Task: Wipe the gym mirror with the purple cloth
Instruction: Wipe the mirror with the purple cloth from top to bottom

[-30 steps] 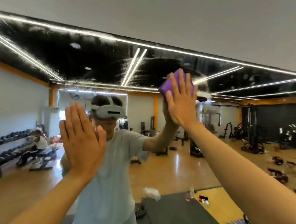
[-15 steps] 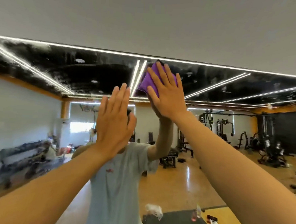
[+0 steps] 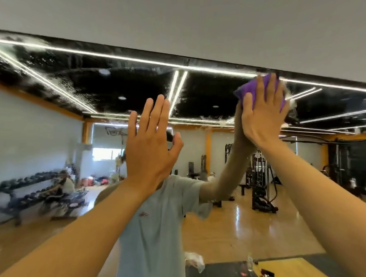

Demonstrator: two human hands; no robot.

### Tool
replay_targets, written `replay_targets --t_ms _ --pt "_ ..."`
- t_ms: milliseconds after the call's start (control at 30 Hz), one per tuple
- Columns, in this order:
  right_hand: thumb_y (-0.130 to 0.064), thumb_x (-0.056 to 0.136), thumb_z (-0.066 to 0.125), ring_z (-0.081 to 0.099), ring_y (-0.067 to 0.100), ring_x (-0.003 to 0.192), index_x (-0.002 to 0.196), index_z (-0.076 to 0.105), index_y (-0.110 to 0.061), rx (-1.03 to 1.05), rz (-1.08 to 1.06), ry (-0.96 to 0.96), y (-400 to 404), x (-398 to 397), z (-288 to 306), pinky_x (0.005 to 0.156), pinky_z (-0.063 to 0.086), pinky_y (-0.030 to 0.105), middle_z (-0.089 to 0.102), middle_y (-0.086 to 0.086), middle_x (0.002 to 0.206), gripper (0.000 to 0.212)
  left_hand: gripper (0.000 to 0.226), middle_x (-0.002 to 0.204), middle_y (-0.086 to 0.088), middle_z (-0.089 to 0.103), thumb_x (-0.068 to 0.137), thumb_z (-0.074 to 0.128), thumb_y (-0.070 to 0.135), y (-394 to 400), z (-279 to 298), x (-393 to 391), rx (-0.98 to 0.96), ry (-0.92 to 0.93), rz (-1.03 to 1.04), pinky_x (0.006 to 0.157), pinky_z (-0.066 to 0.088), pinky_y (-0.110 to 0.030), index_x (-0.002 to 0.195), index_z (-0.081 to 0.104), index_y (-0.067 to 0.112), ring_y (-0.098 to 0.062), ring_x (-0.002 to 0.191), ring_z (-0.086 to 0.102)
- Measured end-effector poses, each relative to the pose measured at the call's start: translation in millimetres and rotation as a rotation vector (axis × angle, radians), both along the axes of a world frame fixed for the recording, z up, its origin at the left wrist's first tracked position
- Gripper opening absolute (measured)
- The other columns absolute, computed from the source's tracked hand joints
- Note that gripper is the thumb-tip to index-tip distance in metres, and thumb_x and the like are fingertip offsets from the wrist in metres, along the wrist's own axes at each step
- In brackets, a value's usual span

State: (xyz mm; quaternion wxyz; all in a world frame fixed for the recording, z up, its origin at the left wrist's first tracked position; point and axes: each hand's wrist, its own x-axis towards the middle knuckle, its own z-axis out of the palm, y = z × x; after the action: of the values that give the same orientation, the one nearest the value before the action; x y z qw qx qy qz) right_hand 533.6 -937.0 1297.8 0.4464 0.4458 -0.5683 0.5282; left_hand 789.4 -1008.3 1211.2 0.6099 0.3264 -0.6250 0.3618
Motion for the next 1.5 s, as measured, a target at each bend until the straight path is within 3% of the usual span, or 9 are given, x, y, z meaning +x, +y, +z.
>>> replay_targets --t_ms 267,467,700,800,1233,1400,1500 --pt "-0.047 0.109 0.023 -0.001 0.027 0.161 0.167 0.015 -0.023 0.043 -0.044 0.346 -37.4 146.8 14.8 0.128 -0.002 0.055 0.003 0.006 0.175 0.063 0.079 0.177 -0.006 0.010 0.106 0.030 0.057 0.6 -0.8 2.0 0.003 0.014 -0.011 0.132 0.009 -0.047 0.169 0.012 0.012 -0.020 0.163 0.005" --pt "-0.050 0.108 0.025 0.004 0.024 0.161 0.166 0.020 -0.025 0.104 -0.037 0.456 -27.9 130.4 17.0 0.129 0.005 0.054 0.011 0.004 0.175 0.063 0.079 0.176 -0.008 0.011 0.106 0.040 0.051 -0.6 -0.3 3.3 -0.021 0.001 -0.036 0.132 0.006 -0.048 0.168 0.012 0.011 -0.022 0.163 0.006" --pt "-0.054 0.106 0.018 0.000 0.021 0.161 0.166 0.015 -0.029 0.034 0.008 0.038 3.9 11.5 -14.1 0.130 0.003 0.051 0.007 0.002 0.175 0.066 0.078 0.176 -0.010 0.010 0.106 0.035 0.048 0.8 -2.3 2.9 -0.025 -0.009 -0.032 0.132 0.006 -0.049 0.168 0.010 0.009 -0.024 0.163 0.006" --pt "-0.053 0.105 0.018 0.000 0.022 0.161 0.167 0.013 -0.027 0.051 0.014 -0.053 21.6 -32.1 -22.9 0.130 0.004 0.053 0.005 0.002 0.175 0.067 0.077 0.176 -0.010 0.011 0.106 0.035 0.047 0.1 -1.5 2.6 -0.023 -0.008 -0.021 0.132 0.006 -0.049 0.168 0.011 0.008 -0.024 0.163 0.007" --pt "-0.050 0.107 0.019 -0.001 0.026 0.161 0.167 0.011 -0.027 0.100 -0.014 0.037 45.4 -123.8 -8.4 0.128 0.001 0.050 0.003 0.005 0.175 0.064 0.077 0.176 -0.008 0.011 0.105 0.037 0.046 10.5 -1.7 1.4 -0.011 -0.023 0.069 0.131 0.011 -0.050 0.168 0.012 0.010 -0.024 0.163 0.008" --pt "-0.051 0.109 0.018 -0.002 0.026 0.161 0.166 0.009 -0.031 0.015 -0.020 0.007 27.4 -107.6 -5.0 0.129 0.003 0.058 0.003 0.004 0.175 0.061 0.077 0.176 -0.006 0.012 0.105 0.032 0.050 11.8 -1.2 0.2 -0.007 -0.014 0.076 0.131 0.011 -0.049 0.168 0.013 0.011 -0.022 0.163 0.007" --pt "-0.050 0.108 0.020 -0.005 0.026 0.161 0.167 0.011 -0.026 0.078 0.011 0.135 20.3 -63.5 10.9 0.128 -0.001 0.059 -0.002 0.003 0.175 0.064 0.077 0.176 -0.007 0.014 0.104 0.036 0.048 12.6 -0.7 -1.4 -0.019 -0.006 0.070 0.132 0.010 -0.048 0.168 0.015 0.010 -0.023 0.163 0.011"
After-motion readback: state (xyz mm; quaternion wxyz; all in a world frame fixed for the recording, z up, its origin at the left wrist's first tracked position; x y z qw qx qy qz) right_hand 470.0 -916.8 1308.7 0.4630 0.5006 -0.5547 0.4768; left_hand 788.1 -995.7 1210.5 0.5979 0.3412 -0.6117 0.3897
